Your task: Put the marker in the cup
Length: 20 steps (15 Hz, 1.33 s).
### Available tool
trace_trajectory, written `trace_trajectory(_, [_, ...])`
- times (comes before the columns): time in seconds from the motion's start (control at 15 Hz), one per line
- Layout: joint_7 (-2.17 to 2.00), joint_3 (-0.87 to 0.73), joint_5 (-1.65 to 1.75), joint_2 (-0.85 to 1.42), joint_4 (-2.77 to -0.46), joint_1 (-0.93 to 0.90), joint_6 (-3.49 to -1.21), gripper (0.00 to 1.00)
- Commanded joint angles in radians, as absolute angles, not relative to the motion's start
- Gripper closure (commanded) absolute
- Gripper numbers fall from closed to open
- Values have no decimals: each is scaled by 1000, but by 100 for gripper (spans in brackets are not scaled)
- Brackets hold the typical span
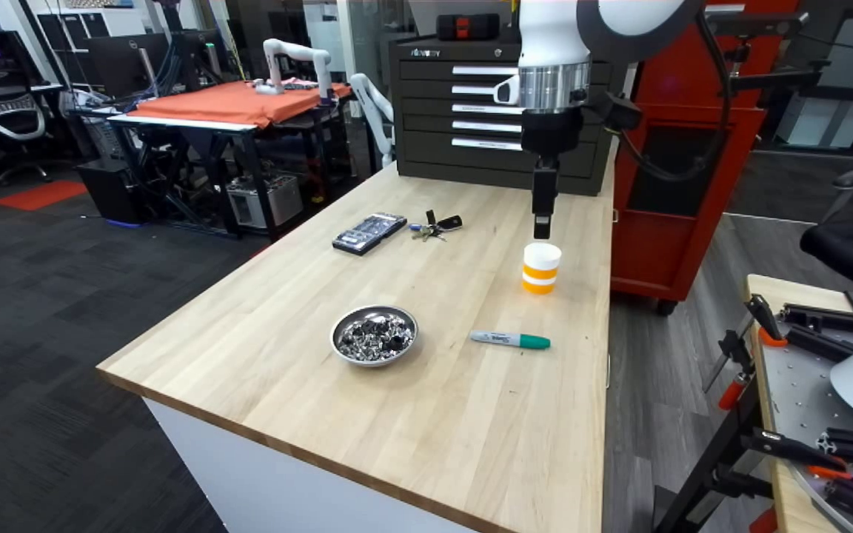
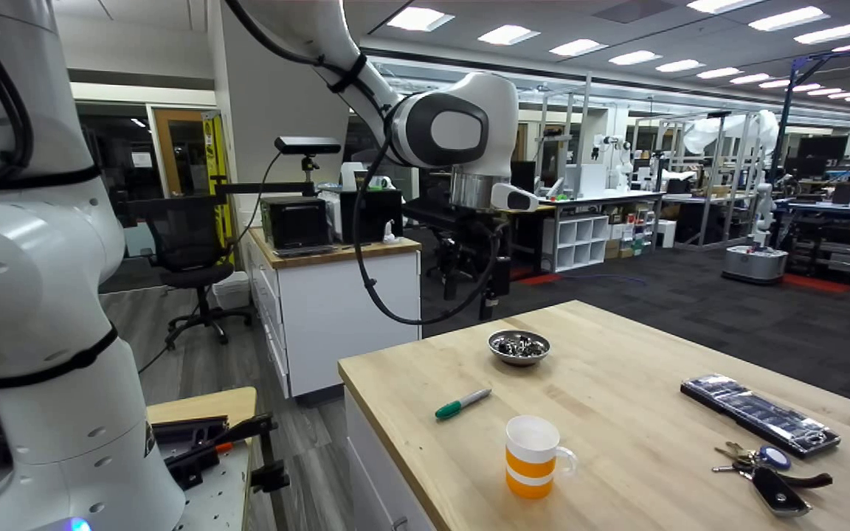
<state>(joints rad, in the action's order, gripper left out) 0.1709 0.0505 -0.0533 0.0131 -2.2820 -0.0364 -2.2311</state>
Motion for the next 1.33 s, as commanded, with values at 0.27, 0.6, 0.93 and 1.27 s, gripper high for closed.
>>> trace_trajectory(0.27, [174, 56, 13, 13, -2323, -47, -2257, 0])
trace_trajectory(0.6, [169, 70, 2, 13, -2391, -57, -2330, 0])
trace_trajectory(0.93, [167, 85, 23, 21, -2464, -70, -2455, 0])
trace_trajectory(1.27, [161, 93, 14, 49, -2522, -76, -2591, 0])
